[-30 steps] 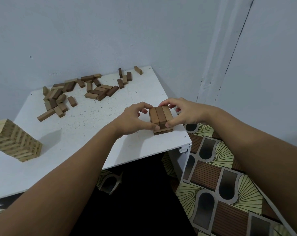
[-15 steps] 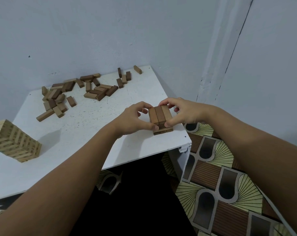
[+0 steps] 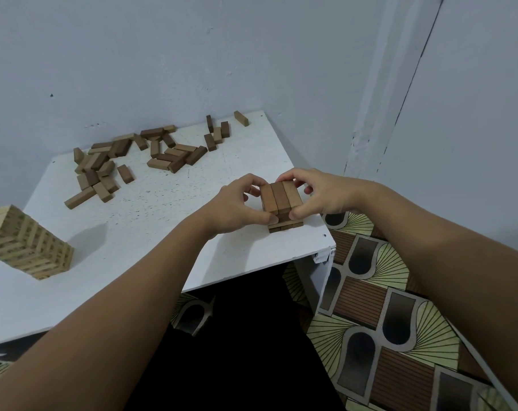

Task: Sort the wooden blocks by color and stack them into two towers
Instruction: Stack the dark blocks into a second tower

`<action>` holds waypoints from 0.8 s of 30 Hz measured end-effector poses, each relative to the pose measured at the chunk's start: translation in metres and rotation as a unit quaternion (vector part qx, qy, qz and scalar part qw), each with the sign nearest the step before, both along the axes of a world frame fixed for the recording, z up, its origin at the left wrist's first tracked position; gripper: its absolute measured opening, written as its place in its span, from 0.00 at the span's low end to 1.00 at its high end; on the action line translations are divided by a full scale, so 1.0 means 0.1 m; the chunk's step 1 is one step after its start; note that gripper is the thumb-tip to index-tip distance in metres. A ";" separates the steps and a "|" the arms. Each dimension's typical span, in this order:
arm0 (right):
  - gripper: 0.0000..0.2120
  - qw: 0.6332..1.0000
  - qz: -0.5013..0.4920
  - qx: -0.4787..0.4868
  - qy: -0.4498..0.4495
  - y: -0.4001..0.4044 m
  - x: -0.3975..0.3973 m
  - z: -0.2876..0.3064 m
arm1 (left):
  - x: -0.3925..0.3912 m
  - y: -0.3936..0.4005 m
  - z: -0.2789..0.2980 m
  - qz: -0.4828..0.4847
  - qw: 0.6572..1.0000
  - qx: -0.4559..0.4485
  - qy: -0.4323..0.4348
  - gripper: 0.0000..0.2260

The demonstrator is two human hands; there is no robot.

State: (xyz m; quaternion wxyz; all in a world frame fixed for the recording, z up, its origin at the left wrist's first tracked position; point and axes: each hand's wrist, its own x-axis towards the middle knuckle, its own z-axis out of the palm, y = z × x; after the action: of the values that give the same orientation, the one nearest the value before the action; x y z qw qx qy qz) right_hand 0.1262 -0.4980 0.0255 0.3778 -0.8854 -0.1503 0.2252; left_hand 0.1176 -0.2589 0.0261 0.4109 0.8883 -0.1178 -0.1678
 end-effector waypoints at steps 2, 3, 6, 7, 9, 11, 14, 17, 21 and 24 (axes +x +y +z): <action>0.40 1.000 0.001 -0.015 -0.004 -0.01 -0.01 0.01 | -0.01 0.01 0.02 0.003 1.000 0.007 0.003 0.34; 0.43 1.000 -0.003 -0.018 -0.002 -0.01 -0.02 0.03 | -0.02 0.02 0.03 0.004 1.000 0.012 0.009 0.38; 0.45 0.998 -0.054 0.022 0.001 0.03 -0.03 0.10 | -0.03 0.12 0.10 0.007 0.999 0.010 0.034 0.49; 0.42 0.996 -0.076 0.050 0.001 0.04 -0.01 0.13 | -0.02 0.18 0.13 0.009 0.999 0.007 0.041 0.50; 0.36 0.990 -0.109 0.087 -0.014 0.09 0.06 0.19 | 0.02 0.33 0.18 0.025 0.998 -0.006 0.049 0.47; 0.31 0.989 -0.120 0.072 -0.046 0.17 0.18 0.25 | 0.10 0.51 0.19 0.071 0.996 -0.025 0.039 0.41; 0.22 0.989 -0.098 -0.005 -0.106 0.39 0.40 0.29 | 0.26 0.75 0.10 0.139 0.990 -0.008 -0.021 0.29; 0.19 0.985 -0.061 -0.075 -0.143 0.63 0.68 0.23 | 0.51 0.85 -0.04 0.158 0.981 0.061 -0.095 0.19; 0.21 0.980 -0.023 -0.151 -0.124 0.83 1.14 0.09 | 0.96 0.81 -0.17 0.159 0.963 0.163 -0.145 0.20; 0.24 0.969 -0.015 -0.215 -0.124 0.91 1.50 0.02 | 1.34 0.68 -0.22 0.149 0.940 0.253 -0.174 0.21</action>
State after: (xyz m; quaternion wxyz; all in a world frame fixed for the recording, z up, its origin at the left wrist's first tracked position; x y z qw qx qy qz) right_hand 0.2764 -0.4070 0.0274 0.1601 -0.9691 -0.1306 0.1351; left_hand 0.2513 -0.1908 0.0037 0.1660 0.9857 -0.0075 0.0278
